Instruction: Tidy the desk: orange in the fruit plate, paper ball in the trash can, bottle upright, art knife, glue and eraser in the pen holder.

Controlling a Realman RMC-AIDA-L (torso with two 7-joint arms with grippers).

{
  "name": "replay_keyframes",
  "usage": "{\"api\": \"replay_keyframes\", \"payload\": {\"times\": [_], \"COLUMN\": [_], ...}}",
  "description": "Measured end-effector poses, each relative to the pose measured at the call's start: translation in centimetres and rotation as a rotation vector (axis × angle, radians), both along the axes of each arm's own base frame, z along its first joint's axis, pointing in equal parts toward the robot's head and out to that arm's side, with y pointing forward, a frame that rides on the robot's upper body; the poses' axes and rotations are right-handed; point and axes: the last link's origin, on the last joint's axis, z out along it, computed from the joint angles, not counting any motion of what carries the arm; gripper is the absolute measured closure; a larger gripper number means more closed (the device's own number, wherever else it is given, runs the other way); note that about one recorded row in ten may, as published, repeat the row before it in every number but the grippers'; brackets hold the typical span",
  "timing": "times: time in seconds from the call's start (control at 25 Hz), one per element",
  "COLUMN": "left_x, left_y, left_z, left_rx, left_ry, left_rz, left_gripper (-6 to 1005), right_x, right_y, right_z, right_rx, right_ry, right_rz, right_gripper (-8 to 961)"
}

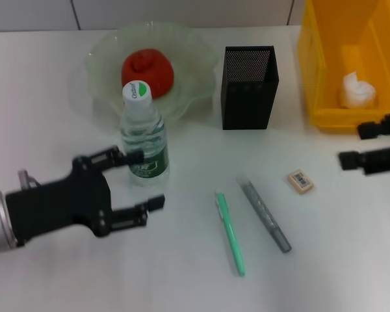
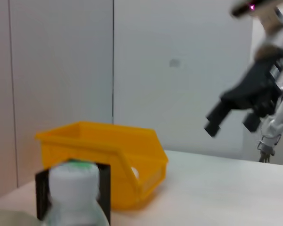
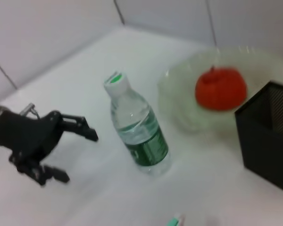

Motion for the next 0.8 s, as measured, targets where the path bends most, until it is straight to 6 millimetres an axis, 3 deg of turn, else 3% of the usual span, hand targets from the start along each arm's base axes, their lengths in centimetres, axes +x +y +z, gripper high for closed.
{"api": "replay_keyframes", "payload": {"times": [0.08,0.12,0.16,0.28,0.32,0.36,0.4,0.48,0.52,0.56,0.6,0.8], "left_x": [-0.6,-1.0,-1.0,-1.5,-1.6,-1.7,-1.8,-2.0,-2.1,-2.1,-2.1,-2.3], "left_y": [-0.2,-0.3,-0.3,-0.3,-0.4,-0.5,-0.6,-0.7,-0.7,-0.7,-0.7,-0.8], "left_z": [-0.9,-1.4,-1.4,-1.6,-1.6,-1.6,-1.5,-1.4,-1.4,-1.4,-1.3,-1.4], "left_rx": [-0.011,-0.019,-0.019,-0.013,-0.007,0.000,0.003,0.013,0.017,0.017,0.020,0.017], "left_ry": [-0.008,-0.016,-0.016,-0.015,-0.012,-0.007,-0.006,-0.005,-0.006,-0.006,-0.006,-0.004], "left_rz": [0.012,0.031,0.031,0.040,0.038,0.032,0.032,0.036,0.039,0.039,0.044,0.051], "left_gripper": [206,206,206,207,207,208,208,209,209,209,209,211], "right_x": [-2.2,-3.8,-3.8,-5.7,-6.6,-6.6,-7.3,-7.6,-8.0,-8.0,-8.3,-8.8], "right_y": [1.3,2.3,2.3,3.4,4.0,4.0,4.5,4.7,5.0,5.0,5.2,5.2], "right_z": [-0.6,-1.9,-1.9,-5.0,-7.3,-7.3,-9.6,-10.5,-12.2,-12.2,-13.7,-15.7], "right_rx": [-0.049,-0.100,-0.100,-0.183,-0.226,-0.226,-0.262,-0.273,-0.293,-0.293,-0.306,-0.317], "right_ry": [-0.059,-0.125,-0.125,-0.239,-0.299,-0.299,-0.362,-0.388,-0.429,-0.429,-0.460,-0.510], "right_rz": [-0.034,-0.042,-0.042,-0.046,-0.047,-0.047,-0.042,-0.038,-0.034,-0.034,-0.033,-0.007], "right_gripper": [119,119,119,119,119,118,118,118,118,118,118,118]}}
